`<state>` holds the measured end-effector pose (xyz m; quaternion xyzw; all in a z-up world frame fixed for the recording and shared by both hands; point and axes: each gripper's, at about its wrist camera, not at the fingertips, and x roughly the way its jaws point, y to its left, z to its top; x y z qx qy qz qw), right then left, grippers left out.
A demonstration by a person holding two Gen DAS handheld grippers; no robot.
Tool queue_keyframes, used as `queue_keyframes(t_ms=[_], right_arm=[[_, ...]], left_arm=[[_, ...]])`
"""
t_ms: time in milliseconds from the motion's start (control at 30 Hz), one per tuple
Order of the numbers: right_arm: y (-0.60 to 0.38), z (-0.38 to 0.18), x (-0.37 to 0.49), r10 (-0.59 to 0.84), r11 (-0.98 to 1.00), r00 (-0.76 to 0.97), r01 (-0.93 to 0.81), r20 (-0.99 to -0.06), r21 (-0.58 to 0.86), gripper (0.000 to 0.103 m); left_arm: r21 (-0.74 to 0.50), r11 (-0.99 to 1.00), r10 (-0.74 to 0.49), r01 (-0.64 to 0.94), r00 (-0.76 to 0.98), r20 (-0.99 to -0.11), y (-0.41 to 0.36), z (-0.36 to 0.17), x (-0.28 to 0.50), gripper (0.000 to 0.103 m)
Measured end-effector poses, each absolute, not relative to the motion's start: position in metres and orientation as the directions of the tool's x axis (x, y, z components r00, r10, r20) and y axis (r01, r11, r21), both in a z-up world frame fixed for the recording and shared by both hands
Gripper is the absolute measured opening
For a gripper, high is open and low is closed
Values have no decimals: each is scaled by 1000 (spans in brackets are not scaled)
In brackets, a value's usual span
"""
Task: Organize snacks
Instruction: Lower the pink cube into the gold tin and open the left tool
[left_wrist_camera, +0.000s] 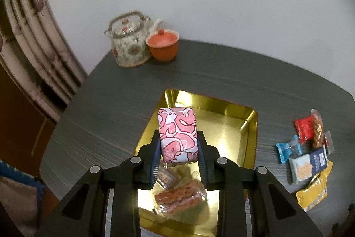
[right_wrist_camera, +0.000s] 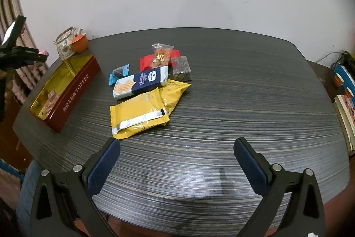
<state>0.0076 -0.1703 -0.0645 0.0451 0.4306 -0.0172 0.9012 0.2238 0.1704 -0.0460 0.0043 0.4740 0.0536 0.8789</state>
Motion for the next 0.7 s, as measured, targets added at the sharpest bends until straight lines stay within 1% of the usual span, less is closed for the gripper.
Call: queue_keyframes(t_ms=[300, 700], right_arm=[[-170, -70, 10, 9, 996, 613, 68, -790, 64, 102], [-166, -86, 16, 6, 997, 581, 60, -814, 50, 102]], left_arm=[[106, 991, 134, -86, 471, -872, 162, -89, 240, 31], [123, 988, 153, -98, 421, -894, 167, -117, 253, 31]])
